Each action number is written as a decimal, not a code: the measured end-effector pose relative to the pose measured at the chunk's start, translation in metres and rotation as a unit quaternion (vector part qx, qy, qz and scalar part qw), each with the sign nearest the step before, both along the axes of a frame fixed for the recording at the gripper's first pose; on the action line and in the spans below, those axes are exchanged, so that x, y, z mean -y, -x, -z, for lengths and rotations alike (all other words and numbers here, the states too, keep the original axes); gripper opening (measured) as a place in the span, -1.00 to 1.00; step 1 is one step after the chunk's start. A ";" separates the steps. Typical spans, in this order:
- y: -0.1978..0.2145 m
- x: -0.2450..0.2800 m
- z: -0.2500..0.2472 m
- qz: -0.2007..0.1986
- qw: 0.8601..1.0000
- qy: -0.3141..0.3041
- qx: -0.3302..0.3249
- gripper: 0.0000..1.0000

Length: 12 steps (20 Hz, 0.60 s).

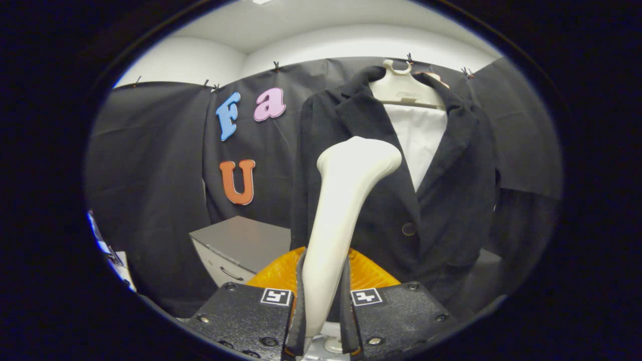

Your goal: Iron the clothes twice with a garment steamer, once on the left side and once on the right side.

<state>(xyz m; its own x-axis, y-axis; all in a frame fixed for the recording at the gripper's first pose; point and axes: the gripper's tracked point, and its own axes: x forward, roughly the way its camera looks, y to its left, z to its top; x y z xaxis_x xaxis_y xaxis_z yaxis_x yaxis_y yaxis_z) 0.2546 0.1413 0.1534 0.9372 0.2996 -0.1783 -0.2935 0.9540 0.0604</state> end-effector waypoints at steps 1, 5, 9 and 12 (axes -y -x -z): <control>0.003 0.000 0.009 -0.003 1.000 -0.003 -0.009 -0.40; 0.016 0.000 0.041 -0.013 0.999 -0.008 -0.033 -0.40; 0.028 0.002 0.071 -0.014 0.998 -0.009 -0.057 -0.40; 0.035 0.008 0.096 -0.006 0.997 -0.013 -0.078 -0.40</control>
<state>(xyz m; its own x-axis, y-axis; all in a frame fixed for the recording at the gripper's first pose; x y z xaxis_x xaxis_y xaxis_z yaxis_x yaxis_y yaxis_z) 0.2194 0.1336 0.0575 0.8950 0.3176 -0.3133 -0.2908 0.9479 0.1304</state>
